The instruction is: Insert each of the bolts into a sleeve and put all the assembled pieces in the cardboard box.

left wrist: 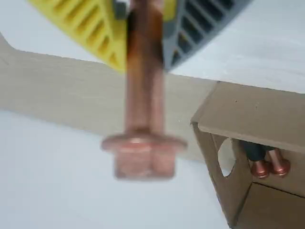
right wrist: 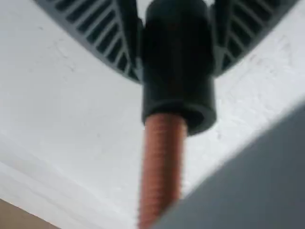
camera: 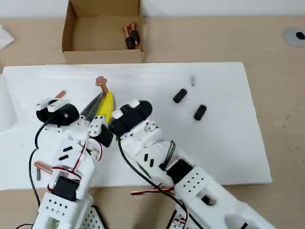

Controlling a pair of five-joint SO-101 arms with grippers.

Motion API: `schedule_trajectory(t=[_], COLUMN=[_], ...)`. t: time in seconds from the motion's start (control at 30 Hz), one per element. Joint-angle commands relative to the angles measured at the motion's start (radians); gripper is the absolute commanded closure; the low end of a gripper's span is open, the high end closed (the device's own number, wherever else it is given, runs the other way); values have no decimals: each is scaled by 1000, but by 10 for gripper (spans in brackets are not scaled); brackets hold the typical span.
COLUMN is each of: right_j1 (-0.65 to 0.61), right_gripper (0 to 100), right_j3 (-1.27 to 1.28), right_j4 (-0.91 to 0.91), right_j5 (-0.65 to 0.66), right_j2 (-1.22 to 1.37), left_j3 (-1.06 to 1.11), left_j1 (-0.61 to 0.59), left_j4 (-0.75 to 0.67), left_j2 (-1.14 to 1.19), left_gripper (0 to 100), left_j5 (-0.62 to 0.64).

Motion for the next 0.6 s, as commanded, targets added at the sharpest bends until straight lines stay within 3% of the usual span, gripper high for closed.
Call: schedule_trajectory(t=[0.0, 0.57], right_j1=[-13, -8], right_gripper=[989, 989], right_j3=[-70, -70], right_j4=[-2, -3], right_j5=[-11, -11], right_j2=[-27, -28], left_j3=[8, 46], left_j1=[-12, -52], left_j4=[-32, -25], left_j2=[-16, -16], left_gripper=[995, 995], left_j5=[-5, -5])
